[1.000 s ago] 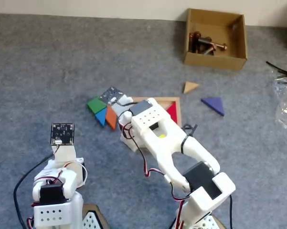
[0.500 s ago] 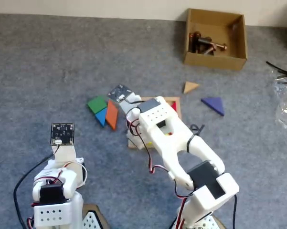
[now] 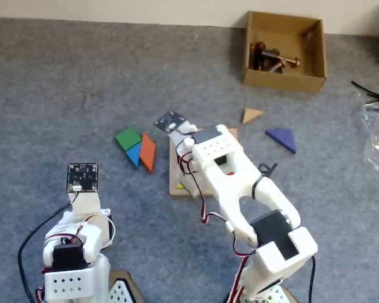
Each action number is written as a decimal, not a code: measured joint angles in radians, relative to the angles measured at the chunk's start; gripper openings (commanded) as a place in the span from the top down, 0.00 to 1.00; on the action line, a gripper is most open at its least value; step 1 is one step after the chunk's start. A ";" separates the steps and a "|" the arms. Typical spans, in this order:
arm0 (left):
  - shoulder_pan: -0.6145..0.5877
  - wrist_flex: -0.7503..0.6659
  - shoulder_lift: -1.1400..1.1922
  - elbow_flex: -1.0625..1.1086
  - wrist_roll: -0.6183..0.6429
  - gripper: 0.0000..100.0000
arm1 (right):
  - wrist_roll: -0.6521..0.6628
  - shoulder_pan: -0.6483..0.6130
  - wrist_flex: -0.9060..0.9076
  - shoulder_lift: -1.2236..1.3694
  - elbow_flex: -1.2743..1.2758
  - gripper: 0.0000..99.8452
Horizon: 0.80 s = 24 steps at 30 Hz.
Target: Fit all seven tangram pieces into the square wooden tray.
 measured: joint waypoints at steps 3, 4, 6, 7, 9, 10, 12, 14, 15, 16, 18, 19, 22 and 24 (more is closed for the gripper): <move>0.000 0.000 0.000 0.000 0.000 1.00 | 0.000 0.002 0.086 -0.009 -0.026 0.97; 0.000 0.000 0.000 0.000 0.000 1.00 | 0.000 0.008 0.107 -0.029 -0.038 0.97; 0.000 0.000 0.000 0.000 0.000 1.00 | 0.000 0.025 0.153 -0.086 -0.052 0.97; 0.000 0.000 0.000 0.000 0.000 1.00 | 0.000 0.035 0.167 -0.120 -0.054 0.97; 0.000 0.000 0.000 0.000 0.000 1.00 | 0.000 0.063 0.193 -0.193 -0.054 0.97; 0.000 0.000 0.000 0.000 0.000 1.00 | 0.000 0.081 0.198 -0.233 -0.054 0.97; 0.000 0.000 0.000 0.000 0.000 1.00 | 0.000 0.123 0.213 -0.308 -0.054 0.97; 0.000 0.000 0.000 0.000 0.000 1.00 | 0.000 0.173 0.227 -0.374 -0.054 0.97; 0.000 0.000 0.000 0.000 0.000 1.00 | 0.000 0.201 0.229 -0.407 -0.048 0.97; 0.000 0.000 0.000 0.000 0.000 1.00 | 0.000 0.227 0.229 -0.436 -0.035 0.97; 0.000 0.000 0.000 0.000 0.000 1.00 | 0.000 0.273 0.230 -0.480 -0.008 0.97; 0.000 0.000 0.000 0.000 0.000 1.00 | 0.000 0.290 0.230 -0.496 0.008 0.97; 0.000 0.000 0.000 0.000 0.000 1.00 | 0.000 0.325 0.230 -0.517 0.044 0.97; 0.000 0.000 0.000 0.000 0.000 1.00 | 0.000 0.334 0.230 -0.519 0.071 0.97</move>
